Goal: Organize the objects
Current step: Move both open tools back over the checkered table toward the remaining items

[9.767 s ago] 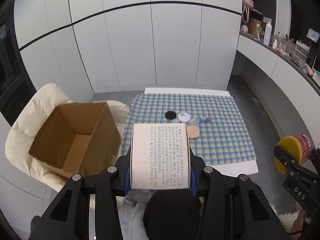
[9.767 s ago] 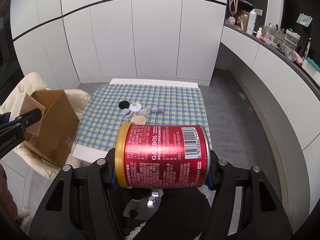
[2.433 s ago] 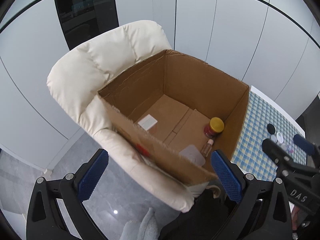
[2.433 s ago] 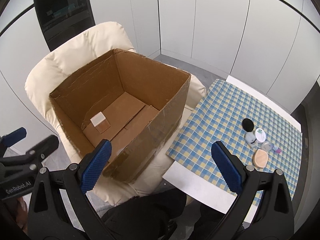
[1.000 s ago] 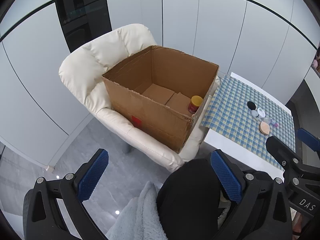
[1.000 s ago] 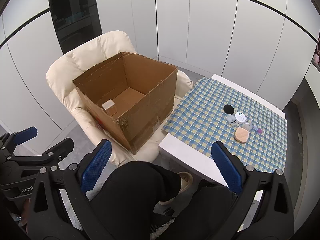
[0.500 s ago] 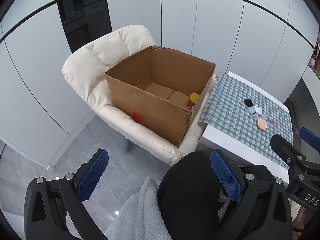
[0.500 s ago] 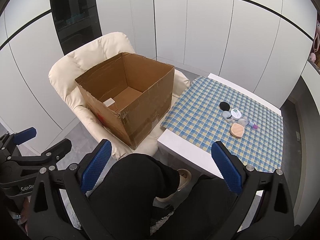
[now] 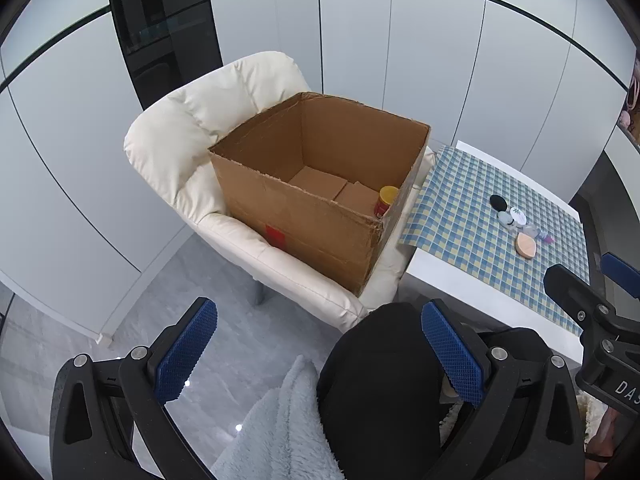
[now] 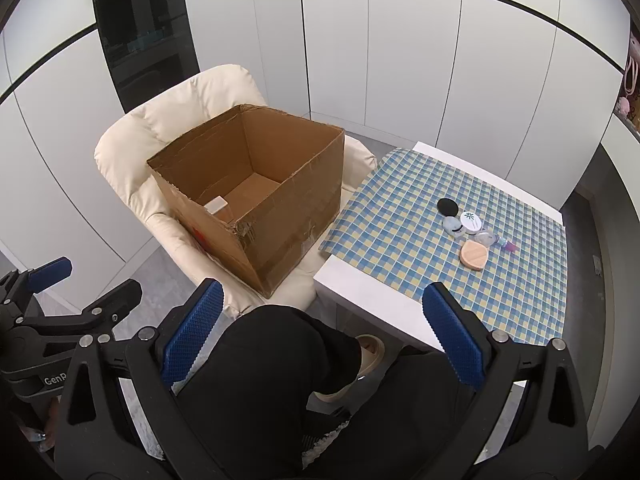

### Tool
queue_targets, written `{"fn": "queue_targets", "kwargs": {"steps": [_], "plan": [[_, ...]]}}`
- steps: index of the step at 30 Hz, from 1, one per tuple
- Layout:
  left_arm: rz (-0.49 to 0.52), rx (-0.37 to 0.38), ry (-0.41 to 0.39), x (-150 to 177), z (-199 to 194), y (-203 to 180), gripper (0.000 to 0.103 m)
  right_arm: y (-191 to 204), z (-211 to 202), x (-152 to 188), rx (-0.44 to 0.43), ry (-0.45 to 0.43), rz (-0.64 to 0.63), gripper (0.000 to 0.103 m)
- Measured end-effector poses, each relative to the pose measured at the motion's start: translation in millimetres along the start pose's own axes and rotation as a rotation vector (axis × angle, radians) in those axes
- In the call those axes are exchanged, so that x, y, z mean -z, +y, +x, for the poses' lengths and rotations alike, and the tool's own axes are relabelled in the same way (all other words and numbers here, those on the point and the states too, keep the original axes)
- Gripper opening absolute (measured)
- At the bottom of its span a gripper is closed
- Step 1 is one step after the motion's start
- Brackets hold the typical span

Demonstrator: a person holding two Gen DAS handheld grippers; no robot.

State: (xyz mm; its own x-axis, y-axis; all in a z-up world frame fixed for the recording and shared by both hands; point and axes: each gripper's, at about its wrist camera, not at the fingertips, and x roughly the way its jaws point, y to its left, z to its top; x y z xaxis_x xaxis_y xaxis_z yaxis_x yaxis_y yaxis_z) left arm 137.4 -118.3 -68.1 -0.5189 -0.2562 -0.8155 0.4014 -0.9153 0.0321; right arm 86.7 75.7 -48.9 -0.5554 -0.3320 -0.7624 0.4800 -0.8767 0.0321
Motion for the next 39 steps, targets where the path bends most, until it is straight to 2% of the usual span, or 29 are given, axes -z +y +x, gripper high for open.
{"fn": "queue_targets", "kwargs": {"steps": [13,33,39], "plan": [[0.063,0.036,0.002,-6,5,-28,0.102,-28,-1,3,0.044,0.004,0.062,0.101],[0.309,0.180,-0.011,-5,7,-143,0.102,-125,-26,38,0.196,0.000,0.275,0.101],[0.353,0.212,-0.011,-2,6,-168,0.102,-150,-35,51,0.233,0.001,0.327,0.101]]}}
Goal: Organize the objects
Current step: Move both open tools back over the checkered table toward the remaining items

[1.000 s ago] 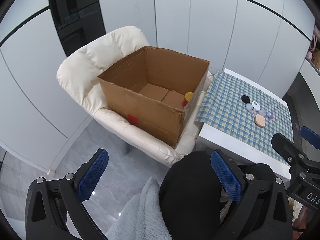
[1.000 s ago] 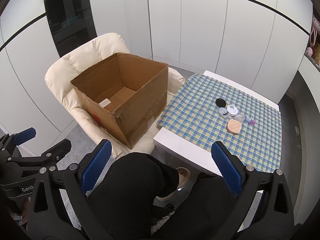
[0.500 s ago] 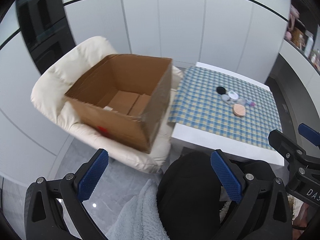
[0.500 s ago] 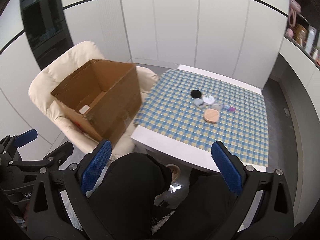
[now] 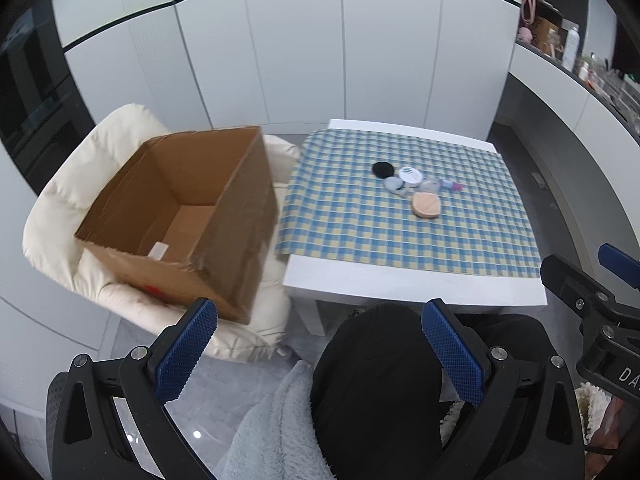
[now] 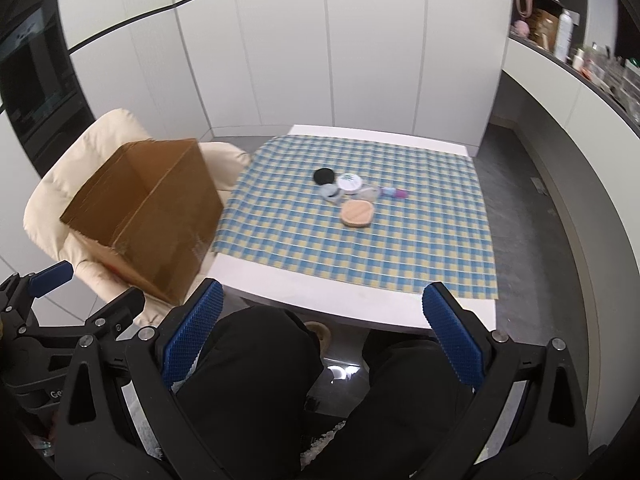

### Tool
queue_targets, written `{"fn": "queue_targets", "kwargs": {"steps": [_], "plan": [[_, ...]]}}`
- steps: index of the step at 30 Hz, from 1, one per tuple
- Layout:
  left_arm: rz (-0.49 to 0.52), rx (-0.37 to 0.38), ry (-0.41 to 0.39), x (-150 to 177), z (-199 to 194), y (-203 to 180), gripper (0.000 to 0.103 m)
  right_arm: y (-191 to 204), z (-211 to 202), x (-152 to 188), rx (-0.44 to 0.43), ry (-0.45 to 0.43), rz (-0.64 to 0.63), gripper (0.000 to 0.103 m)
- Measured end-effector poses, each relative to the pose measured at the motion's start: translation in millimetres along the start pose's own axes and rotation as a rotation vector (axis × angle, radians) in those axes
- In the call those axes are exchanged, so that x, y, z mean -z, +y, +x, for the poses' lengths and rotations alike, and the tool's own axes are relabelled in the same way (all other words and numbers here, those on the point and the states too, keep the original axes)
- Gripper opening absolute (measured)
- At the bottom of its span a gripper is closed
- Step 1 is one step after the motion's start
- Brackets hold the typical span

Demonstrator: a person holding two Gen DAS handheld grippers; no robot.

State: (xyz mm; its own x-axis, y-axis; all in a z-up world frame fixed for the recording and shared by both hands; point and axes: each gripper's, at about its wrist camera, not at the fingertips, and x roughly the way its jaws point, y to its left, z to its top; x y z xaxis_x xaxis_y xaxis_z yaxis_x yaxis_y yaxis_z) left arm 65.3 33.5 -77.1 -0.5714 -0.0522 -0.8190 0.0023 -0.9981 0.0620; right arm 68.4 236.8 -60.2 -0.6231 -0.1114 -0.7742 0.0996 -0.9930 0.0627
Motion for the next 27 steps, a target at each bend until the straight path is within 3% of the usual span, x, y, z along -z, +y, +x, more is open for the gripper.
{"fn": "queue_targets", "kwargs": {"steps": [13,27], "plan": [[0.060,0.041,-0.006,-11,1,-40,0.102,-45,-11,10,0.050,-0.015,0.085,0.101],[0.101,0.068,-0.030,-19,17,-64,0.102,-70,5,11,0.074,0.003,0.121,0.101]]}}
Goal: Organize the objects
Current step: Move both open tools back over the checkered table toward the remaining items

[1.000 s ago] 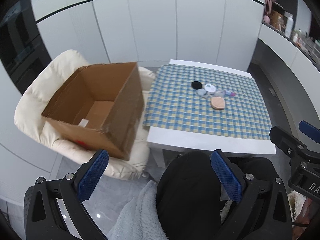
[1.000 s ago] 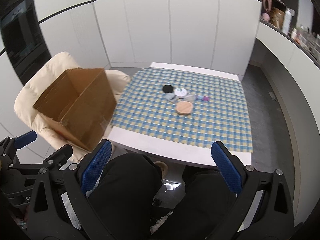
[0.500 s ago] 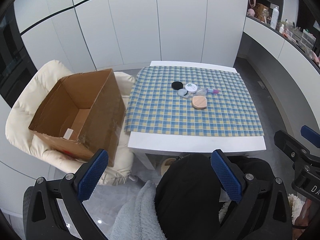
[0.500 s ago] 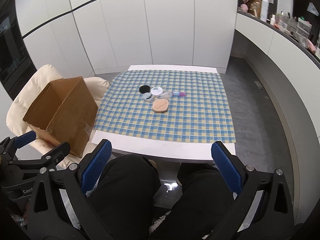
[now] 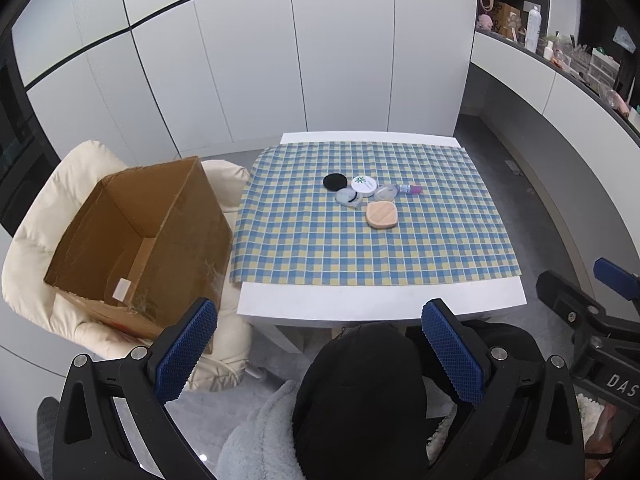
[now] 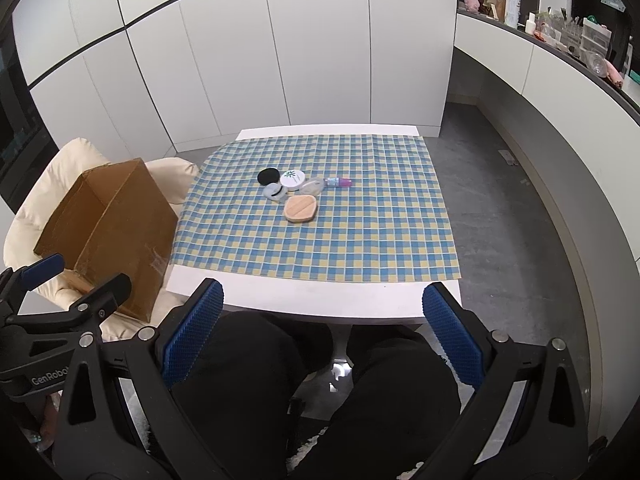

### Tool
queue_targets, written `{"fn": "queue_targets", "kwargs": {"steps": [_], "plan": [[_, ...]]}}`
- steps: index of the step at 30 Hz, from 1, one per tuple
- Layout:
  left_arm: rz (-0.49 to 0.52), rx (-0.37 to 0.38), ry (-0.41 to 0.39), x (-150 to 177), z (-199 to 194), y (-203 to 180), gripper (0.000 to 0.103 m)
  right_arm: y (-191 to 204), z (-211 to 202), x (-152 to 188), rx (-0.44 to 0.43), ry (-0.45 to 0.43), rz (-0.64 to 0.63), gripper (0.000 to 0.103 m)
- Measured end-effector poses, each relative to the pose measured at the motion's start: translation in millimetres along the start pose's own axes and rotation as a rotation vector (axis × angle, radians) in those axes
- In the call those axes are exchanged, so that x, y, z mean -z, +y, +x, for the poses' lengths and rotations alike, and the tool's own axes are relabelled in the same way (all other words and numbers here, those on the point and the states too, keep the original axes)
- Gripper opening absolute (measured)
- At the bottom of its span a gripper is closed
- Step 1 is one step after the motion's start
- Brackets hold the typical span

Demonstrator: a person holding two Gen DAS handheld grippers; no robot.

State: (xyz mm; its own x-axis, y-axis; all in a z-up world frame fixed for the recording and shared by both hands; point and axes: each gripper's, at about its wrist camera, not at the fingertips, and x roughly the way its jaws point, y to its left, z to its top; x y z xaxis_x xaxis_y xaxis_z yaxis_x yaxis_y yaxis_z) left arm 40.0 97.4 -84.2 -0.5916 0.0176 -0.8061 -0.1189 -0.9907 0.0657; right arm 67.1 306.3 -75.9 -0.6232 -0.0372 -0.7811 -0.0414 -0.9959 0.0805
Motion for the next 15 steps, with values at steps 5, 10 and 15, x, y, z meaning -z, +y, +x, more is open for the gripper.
{"fn": "queue_targets", "kwargs": {"steps": [5,10,15], "plan": [[0.007,0.004,0.019,-2,13,-4,0.102,-4,10,-3,0.018,-0.005,0.006,0.101],[-0.001,-0.004,0.015,-6,24,-1,0.102,-6,21,-8,0.016,-0.014,0.010,0.101],[-0.019,-0.012,0.007,-16,34,2,0.102,-9,35,-14,0.033,-0.020,0.012,0.101]]}}
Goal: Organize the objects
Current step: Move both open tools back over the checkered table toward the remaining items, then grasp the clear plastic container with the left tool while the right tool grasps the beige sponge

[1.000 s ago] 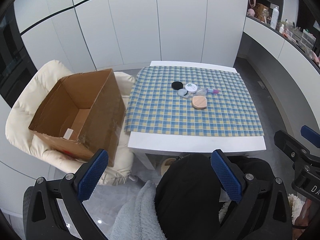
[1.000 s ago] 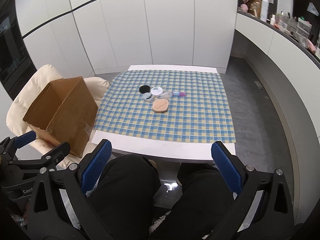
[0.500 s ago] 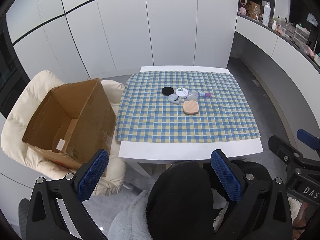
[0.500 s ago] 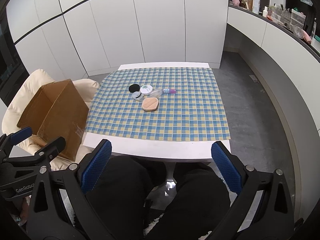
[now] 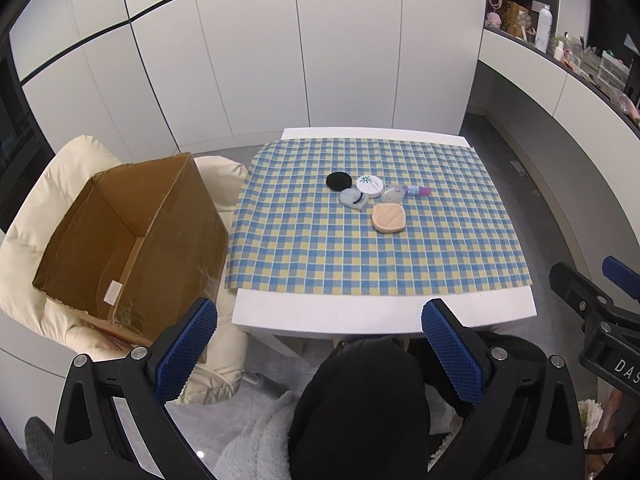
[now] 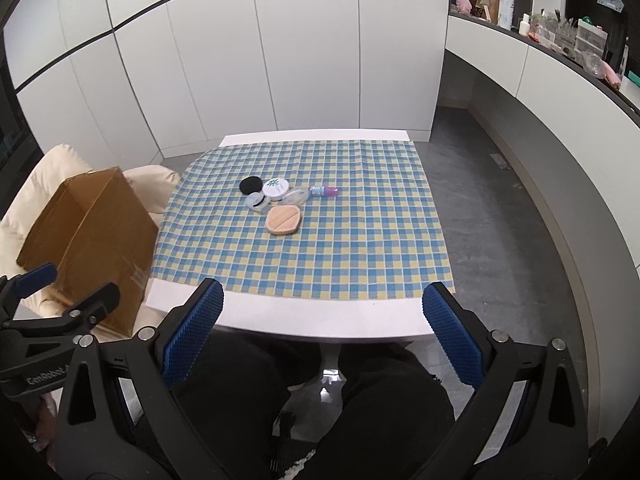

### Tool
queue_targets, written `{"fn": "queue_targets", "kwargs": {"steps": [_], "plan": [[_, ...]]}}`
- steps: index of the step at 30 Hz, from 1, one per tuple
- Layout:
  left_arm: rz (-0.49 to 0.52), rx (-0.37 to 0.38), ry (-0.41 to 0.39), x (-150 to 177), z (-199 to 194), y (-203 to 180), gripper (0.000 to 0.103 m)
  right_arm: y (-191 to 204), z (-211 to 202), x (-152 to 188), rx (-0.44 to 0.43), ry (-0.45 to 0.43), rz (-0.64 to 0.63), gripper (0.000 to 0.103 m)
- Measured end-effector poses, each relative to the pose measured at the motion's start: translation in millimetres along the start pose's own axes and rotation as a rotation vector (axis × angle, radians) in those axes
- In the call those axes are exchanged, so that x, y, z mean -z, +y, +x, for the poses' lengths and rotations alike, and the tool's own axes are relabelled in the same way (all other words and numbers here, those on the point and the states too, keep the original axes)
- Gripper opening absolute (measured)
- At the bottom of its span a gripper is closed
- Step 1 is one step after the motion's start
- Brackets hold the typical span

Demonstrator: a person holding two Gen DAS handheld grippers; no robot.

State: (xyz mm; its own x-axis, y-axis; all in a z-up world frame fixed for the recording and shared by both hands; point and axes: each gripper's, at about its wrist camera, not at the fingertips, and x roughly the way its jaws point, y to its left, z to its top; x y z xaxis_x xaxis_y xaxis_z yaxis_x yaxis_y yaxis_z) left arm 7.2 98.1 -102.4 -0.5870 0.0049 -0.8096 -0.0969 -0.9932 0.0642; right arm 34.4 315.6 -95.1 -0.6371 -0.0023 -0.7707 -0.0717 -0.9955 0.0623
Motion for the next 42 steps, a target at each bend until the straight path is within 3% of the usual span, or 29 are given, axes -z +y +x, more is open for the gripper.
{"fn": "queue_targets", "kwargs": {"steps": [13,25,29,37,42], "plan": [[-0.024,-0.017,0.035,-28,58,4,0.102,-8,68,-20,0.008,0.063,0.008,0.101],[-0.035,-0.022,0.033,-68,152,9,0.102,-1,170,-44,0.028,0.148,-0.027,0.101],[-0.051,0.015,0.039,-82,188,9,0.102,3,206,-50,0.021,0.173,-0.037,0.101],[-0.039,0.012,0.077,-92,246,10,0.102,21,261,-55,0.006,0.150,-0.113,0.101],[-0.060,0.008,0.110,-95,276,19,0.102,39,295,-56,-0.047,0.123,-0.183,0.101]]}}
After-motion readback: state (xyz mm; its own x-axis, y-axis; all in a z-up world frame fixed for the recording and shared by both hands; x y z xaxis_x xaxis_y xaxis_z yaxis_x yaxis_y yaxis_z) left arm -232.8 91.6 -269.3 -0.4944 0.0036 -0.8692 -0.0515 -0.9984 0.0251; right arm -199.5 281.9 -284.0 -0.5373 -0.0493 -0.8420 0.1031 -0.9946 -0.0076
